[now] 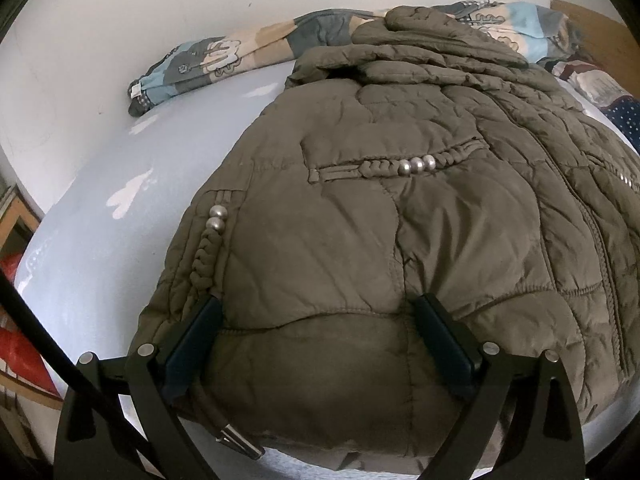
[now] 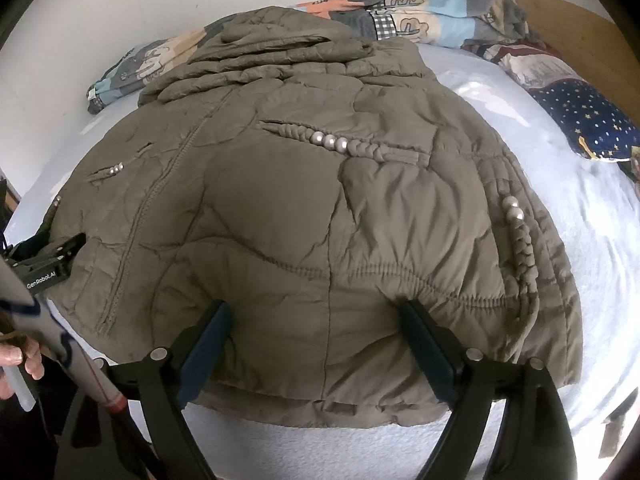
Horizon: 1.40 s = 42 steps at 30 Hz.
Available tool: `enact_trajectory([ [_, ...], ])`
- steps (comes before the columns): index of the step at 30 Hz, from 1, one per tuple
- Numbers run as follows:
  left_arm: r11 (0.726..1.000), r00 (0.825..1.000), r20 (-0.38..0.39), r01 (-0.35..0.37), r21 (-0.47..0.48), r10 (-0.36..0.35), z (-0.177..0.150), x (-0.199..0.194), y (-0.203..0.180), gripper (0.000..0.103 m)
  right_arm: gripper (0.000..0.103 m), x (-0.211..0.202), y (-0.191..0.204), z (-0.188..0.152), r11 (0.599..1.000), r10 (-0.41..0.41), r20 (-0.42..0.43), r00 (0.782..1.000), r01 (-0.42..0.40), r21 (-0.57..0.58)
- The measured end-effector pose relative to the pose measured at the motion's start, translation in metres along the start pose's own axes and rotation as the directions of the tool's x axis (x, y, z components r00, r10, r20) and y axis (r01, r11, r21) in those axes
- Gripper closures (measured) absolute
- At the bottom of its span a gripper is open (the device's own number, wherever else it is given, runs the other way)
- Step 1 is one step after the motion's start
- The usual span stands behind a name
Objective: Fold large clothes
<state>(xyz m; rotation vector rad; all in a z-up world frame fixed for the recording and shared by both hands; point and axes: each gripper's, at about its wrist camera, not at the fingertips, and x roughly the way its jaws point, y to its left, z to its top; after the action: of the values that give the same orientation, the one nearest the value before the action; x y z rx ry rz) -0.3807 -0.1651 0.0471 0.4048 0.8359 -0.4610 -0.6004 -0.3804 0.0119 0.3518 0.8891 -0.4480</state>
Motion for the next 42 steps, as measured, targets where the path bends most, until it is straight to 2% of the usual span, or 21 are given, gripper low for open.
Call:
enact_trajectory([
  [42, 1.0, 1.0, 0.022, -0.011, 0.017, 0.011, -0.001, -0.0012, -0.0027, 0.005, 0.005, 0.0, 0.0048, -0.004, 1.0, 0.008, 0.01, 1.0, -0.008, -0.011],
])
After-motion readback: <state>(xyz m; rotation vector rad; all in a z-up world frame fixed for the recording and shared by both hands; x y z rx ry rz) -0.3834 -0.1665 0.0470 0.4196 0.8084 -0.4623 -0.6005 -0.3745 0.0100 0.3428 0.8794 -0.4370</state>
